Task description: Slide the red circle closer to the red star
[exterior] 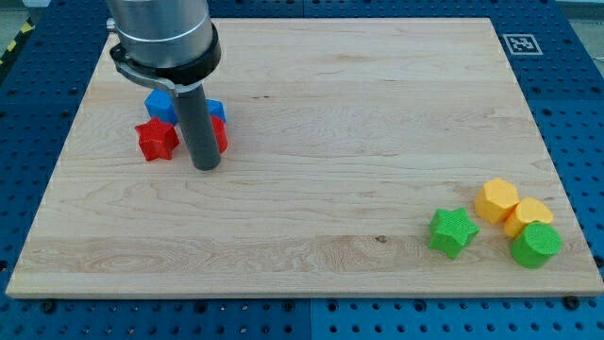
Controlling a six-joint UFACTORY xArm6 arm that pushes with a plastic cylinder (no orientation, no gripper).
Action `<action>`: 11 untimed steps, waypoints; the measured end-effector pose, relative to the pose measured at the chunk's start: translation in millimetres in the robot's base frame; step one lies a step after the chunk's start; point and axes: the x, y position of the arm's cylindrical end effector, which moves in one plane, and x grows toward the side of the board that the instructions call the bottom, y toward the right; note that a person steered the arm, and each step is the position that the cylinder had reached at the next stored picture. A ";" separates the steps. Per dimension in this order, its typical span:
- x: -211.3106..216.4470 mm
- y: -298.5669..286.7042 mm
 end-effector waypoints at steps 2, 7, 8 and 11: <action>-31.7 25.5; -71.1 65.4; -70.7 50.3; -70.7 1.9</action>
